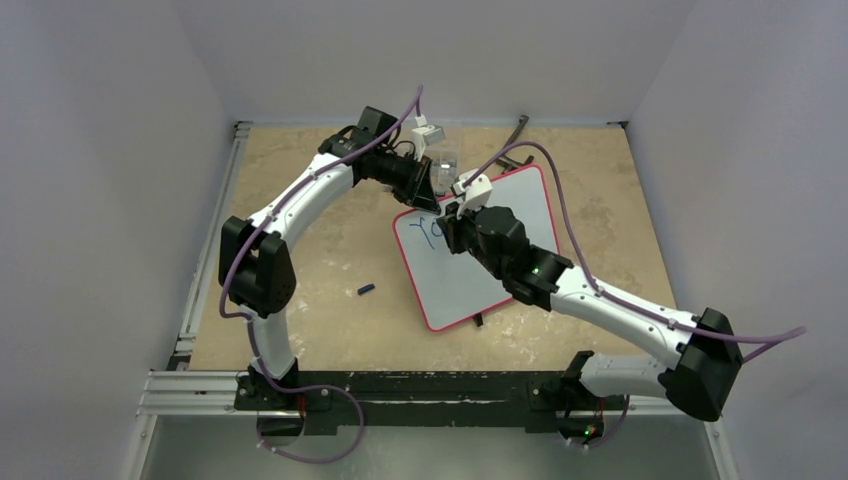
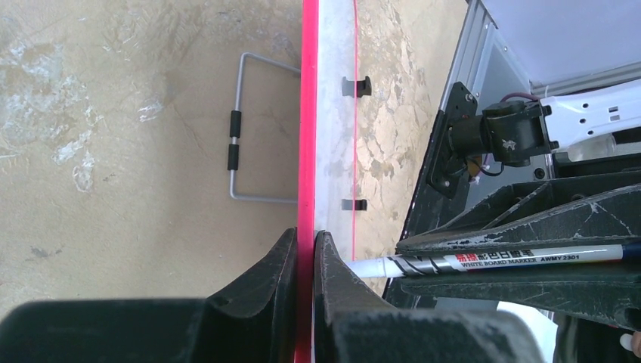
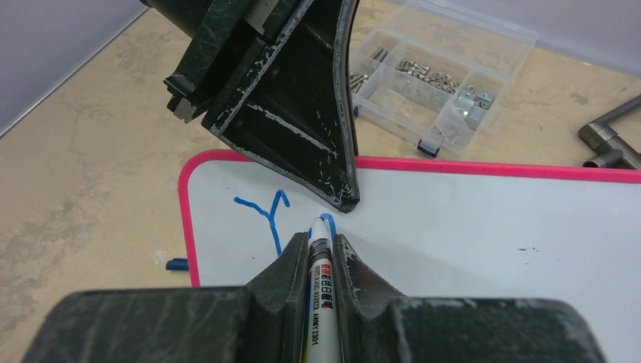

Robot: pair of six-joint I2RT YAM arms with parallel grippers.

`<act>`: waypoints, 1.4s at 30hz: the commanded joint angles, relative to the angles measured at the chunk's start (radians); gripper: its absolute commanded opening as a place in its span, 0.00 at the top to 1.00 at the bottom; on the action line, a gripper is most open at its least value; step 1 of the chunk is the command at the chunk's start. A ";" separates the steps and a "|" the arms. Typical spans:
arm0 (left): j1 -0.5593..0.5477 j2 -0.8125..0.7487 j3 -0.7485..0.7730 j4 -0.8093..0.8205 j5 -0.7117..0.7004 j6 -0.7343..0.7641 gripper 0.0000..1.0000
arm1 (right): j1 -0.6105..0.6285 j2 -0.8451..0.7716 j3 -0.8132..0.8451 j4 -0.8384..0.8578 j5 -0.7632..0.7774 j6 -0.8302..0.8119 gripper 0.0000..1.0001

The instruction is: Write a sentence on the whiteboard

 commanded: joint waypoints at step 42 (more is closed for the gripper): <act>-0.010 -0.064 0.011 0.023 -0.017 0.036 1.00 | -0.049 -0.021 0.029 0.011 0.048 0.038 1.00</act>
